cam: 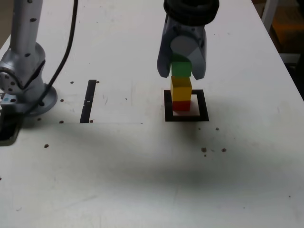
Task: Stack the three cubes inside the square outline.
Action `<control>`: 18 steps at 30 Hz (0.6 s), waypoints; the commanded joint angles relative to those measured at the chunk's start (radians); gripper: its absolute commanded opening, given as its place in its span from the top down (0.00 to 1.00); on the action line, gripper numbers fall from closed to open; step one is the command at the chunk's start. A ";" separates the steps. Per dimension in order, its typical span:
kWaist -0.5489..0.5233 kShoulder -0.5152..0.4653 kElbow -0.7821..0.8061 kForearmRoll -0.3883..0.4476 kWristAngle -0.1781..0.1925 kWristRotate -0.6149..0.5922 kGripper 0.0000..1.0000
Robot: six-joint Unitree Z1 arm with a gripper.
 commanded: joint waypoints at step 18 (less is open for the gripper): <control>0.001 0.024 0.012 -0.008 -0.033 0.021 0.44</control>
